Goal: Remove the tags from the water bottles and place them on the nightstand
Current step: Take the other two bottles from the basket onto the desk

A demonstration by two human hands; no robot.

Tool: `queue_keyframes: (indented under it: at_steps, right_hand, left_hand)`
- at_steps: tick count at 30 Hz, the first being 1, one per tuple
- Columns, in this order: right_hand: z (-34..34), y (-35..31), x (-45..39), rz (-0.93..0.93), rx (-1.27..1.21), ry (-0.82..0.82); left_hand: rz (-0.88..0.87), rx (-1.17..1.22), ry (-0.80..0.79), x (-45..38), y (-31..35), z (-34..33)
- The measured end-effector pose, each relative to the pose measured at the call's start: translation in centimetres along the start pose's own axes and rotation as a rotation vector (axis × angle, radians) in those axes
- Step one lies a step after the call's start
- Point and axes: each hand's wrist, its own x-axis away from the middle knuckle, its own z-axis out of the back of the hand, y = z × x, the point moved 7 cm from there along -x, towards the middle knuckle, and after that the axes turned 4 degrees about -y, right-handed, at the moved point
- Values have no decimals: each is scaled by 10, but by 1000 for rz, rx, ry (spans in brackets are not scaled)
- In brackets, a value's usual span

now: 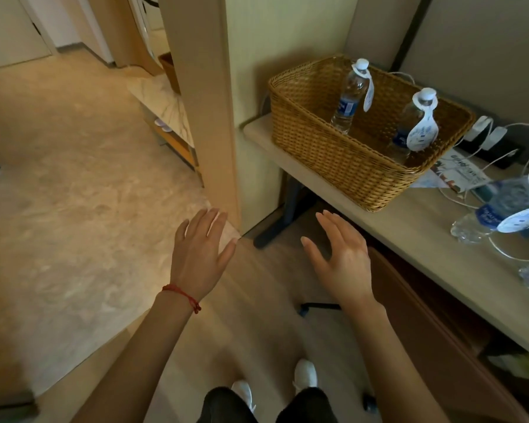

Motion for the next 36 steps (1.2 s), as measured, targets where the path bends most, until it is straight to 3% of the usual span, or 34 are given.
queue_keyframes:
  at_steps: [8,18,26,36]
  right_hand:
    - [-12,3,-40,-39,36,-29]
    - [-6,45,-132,-48,32,87]
    - [16,85,-185,-141,74,165]
    - [50,140,-221,-403,149,337]
  left_hand:
    - [-39,6,7,-42,-13,-2]
    - [-112,0,-29,-151,7,-18]
    - [-264,25,-15,-233,43,-20]
    - [-521,117,-38,-347,101,-41]
